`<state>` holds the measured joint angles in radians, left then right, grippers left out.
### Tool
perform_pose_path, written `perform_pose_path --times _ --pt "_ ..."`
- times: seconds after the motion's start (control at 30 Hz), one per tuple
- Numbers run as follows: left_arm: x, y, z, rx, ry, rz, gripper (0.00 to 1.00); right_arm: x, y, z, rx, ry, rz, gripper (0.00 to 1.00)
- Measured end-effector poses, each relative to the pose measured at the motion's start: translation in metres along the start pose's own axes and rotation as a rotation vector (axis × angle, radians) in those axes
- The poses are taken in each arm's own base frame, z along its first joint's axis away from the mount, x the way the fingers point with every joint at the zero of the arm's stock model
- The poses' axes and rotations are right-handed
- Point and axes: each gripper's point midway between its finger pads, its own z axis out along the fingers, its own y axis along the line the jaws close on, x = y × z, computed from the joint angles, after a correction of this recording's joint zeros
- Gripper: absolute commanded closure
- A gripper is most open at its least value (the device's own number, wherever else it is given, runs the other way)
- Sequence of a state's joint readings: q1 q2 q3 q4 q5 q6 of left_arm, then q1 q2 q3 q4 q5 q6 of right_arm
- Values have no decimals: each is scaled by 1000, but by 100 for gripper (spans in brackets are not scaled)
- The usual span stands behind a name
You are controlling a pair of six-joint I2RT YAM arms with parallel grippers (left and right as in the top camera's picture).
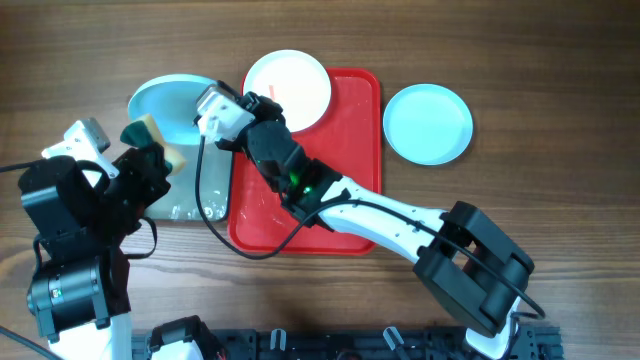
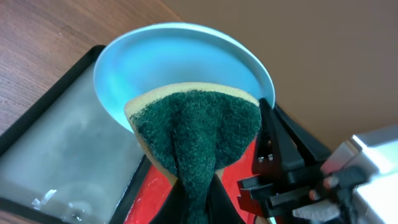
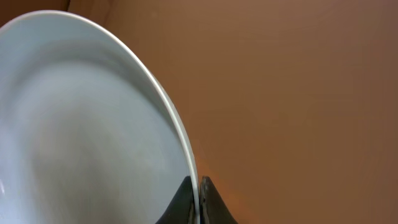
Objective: Clean dirty plates on tray and stack at the side
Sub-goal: 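Lift the plate with the right gripper and tilt it over the black tray, then carry the light-blue plate right onto the other light-blue plate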
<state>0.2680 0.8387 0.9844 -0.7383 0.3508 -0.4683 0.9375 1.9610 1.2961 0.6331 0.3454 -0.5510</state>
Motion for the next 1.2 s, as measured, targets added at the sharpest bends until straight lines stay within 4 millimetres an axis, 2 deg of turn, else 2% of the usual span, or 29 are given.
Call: perform_pose_path --times 0.13,0.27,0.37,0.47,0.67,0.93,1.0,1.1,1.2 --pt "0 0 0 1 -1 1 96 -15 -6 -1 31 -56 -139 96" --pt "-1 0 0 1 -2 1 96 -20 -5 -1 26 -77 -237 96" --pt "-1 -1 0 2 -4 2 96 -22 0 -3 14 -85 -262 96" --pt "-1 -1 0 2 -4 2 96 -15 8 -3 -19 -59 -178 96" --pt "-1 -1 0 2 -4 2 96 23 29 -3 -130 92 134 96" --pt "0 0 0 1 -1 1 96 52 37 -2 -310 195 580 96" --pt "0 0 0 -1 1 0 96 66 34 -3 -354 248 681 96" --pt "0 0 0 -1 1 -1 96 99 22 -8 -394 366 810 96" --pt "0 0 0 -1 1 0 96 139 -4 -16 -384 492 921 96"
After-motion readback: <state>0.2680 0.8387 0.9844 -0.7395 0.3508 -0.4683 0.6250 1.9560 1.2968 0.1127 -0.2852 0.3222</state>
